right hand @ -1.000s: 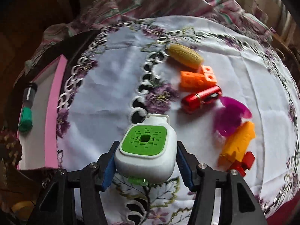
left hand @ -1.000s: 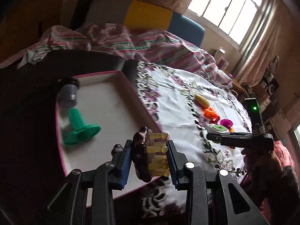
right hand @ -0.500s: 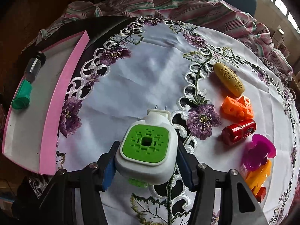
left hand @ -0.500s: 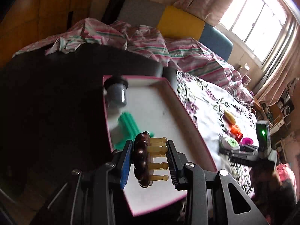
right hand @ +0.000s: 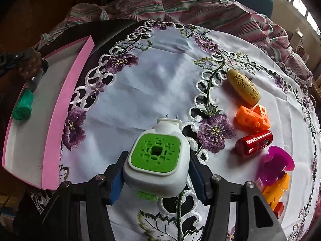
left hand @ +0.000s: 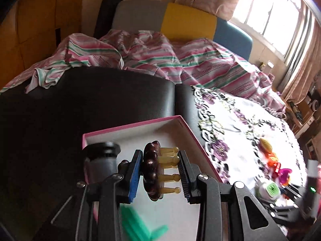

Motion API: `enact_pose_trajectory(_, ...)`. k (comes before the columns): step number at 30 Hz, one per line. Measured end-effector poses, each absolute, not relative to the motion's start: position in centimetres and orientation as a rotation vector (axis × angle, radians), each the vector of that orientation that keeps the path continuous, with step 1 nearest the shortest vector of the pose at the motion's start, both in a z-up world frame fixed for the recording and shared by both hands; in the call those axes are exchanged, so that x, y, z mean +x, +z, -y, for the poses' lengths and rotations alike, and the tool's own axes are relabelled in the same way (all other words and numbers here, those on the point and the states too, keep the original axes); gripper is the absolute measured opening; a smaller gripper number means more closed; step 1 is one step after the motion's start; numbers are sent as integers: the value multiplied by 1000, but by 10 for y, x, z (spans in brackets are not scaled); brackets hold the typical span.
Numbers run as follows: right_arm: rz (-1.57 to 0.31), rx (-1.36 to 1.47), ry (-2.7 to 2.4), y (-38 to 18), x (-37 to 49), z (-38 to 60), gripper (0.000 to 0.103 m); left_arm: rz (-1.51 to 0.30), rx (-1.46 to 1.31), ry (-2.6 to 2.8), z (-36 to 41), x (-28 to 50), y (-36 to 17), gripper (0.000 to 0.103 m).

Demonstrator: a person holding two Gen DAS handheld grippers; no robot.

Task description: Organize rigid objects

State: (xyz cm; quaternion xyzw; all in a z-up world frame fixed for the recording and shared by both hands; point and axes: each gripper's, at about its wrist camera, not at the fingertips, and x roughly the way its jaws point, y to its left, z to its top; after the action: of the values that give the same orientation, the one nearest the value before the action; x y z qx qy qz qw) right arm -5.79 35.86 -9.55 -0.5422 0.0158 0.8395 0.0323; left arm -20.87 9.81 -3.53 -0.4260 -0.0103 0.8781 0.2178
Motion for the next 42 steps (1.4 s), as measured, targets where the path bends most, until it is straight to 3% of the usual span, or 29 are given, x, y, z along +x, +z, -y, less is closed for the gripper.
enact_pose_trajectory(8,-39,-1673,2590,-97,-60,-356,58,49,-1288,2464,-112,-250,-68,38)
enact_pose_trajectory(12,-42,-1672,2591,-98,-60,-357,58,30,-1288,2485,-111,-259,-68,44)
enact_pose_trajectory(14,-42,-1672,2590,-98,-60,-357,58,26,-1266,2490,-109,-255,-63,51)
enact_pose_trajectory(15,-44,-1672,2590,-98,-60,-358,58,38,-1257,2495,-106,-254,-60,60)
enact_pose_trajectory(19,-44,-1673,2589,-98,-60,-359,58,70,-1227,2522,-95,-237,-46,69)
enact_pose_trajectory(42,-63,-1667,2578,-100,-59,-361,59,-105,-1167,2560,-90,-69,-41,70)
